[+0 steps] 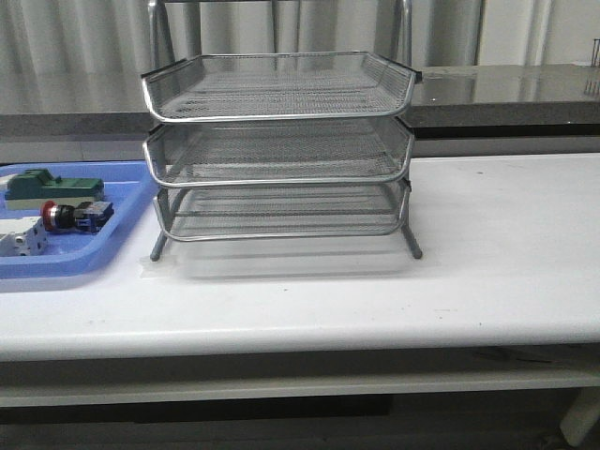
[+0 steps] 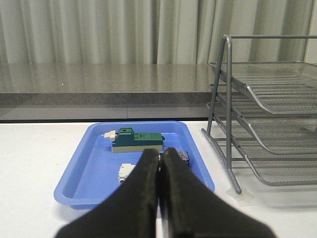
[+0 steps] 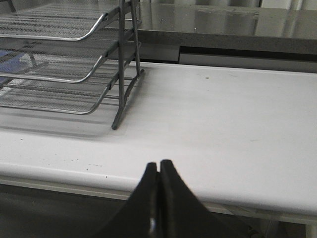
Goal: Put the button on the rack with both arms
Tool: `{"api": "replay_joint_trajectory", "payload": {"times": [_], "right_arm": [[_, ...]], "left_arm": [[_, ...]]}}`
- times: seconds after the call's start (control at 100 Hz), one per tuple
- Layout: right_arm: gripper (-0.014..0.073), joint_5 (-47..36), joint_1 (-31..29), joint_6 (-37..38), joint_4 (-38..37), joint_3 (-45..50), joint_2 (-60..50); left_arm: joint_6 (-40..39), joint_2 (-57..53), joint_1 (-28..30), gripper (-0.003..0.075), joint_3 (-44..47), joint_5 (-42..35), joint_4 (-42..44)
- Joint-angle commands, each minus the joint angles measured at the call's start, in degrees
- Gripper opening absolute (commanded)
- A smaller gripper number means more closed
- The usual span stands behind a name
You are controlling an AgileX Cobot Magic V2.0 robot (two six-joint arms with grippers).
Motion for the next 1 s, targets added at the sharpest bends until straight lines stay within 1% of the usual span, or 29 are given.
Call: {"api": "replay_joint_trajectory", "payload": {"times": [0.0,0.25,0.47,0.58,0.65,0.75,0.89,0.99], "right_arm": [[-0.0057,-4.91,0.00,-0.26,-0.47,-0.98,0.47],[-0.0057,-5.51,0.00,-0.26,-0.47,-0.98,0.47],[-0.0057,-15.46,0.00,-0.26,-0.19,-1.28,0.52],[-0.0057,-14.77,0.00,-0.26,2.43,-3.51,0.73],[-0.0057,-12.27,0.00,-0.26,4.72,-5.92,0.73],[-0.0057,-3.40,0.00,-0.26,8.02,-11.28,1.38],[-0.0057,8.89,0.00,-0.26,8.33,-19.38,5.96],[-0.0057,15.02,0.00,-0.26,8.33,-24.91,10.93]], "left_arm": [[-0.30,-2.02,-0.33,-0.0020,2.63,-4.61,-0.38],[-0.30,-2.02,-0.33,-0.0020,2.63,-4.61,-0.38],[-0.30,-2.02,-0.33,-0.0020,2.63,-4.61,-0.38],[-0.30,-2.02,-0.33,-0.0020,2.63,-4.61,-0.38],[-0.30,-2.02,-0.33,-0.0020,2.63,-4.61,-0.38],[-0.30,-2.02,-0.33,-0.0020,2.63,-4.61,-0.38],[-0.30,-2.02,-0.33,-0.0020,2.63,-4.61,-0.38],[-0.30,-2.02,-0.33,-0.0020,2.63,-4.61,-0.38]]}}
